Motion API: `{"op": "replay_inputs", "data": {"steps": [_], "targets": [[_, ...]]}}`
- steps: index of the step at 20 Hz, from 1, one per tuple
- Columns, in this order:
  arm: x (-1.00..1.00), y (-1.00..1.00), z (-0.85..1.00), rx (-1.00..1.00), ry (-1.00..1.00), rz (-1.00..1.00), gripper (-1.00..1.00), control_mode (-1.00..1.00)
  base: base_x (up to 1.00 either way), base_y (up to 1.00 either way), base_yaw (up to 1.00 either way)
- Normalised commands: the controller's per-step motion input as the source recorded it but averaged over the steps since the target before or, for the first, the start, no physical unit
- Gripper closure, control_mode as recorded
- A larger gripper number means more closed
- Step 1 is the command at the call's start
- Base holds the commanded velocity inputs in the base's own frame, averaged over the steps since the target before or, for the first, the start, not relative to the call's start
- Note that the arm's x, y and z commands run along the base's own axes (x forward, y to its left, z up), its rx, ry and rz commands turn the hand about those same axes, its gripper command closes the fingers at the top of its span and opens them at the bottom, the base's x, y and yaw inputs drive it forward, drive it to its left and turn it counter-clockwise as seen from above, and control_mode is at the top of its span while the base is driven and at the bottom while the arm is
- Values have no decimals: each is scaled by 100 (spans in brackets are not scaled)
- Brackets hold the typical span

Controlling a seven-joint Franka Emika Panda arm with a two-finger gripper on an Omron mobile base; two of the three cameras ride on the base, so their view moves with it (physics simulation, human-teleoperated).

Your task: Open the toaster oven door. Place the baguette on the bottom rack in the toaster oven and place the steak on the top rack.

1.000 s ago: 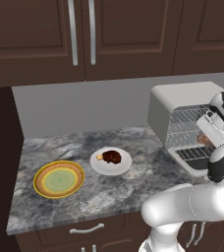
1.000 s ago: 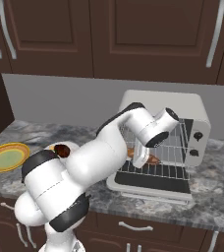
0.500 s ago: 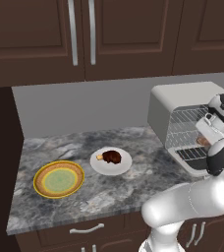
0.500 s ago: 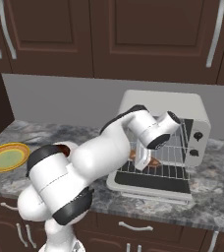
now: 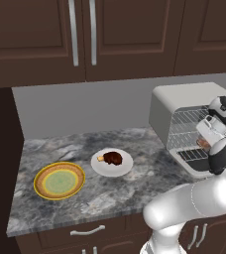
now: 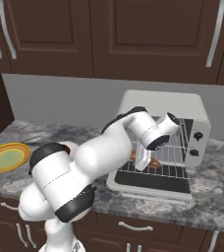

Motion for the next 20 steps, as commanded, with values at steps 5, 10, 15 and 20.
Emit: {"op": "replay_inputs", "data": {"steps": [5, 10, 15, 20], "targets": [[5, -1, -12, 4, 0, 0, 100, -100, 0, 0, 0], [0, -3, -5, 1, 0, 0, -100, -100, 0, 0, 0], [4, 0, 0, 0, 0, 0, -100, -100, 0, 0, 0], [0, 0, 2, 2, -1, 0, -100, -100, 0, 0, 0]]}}
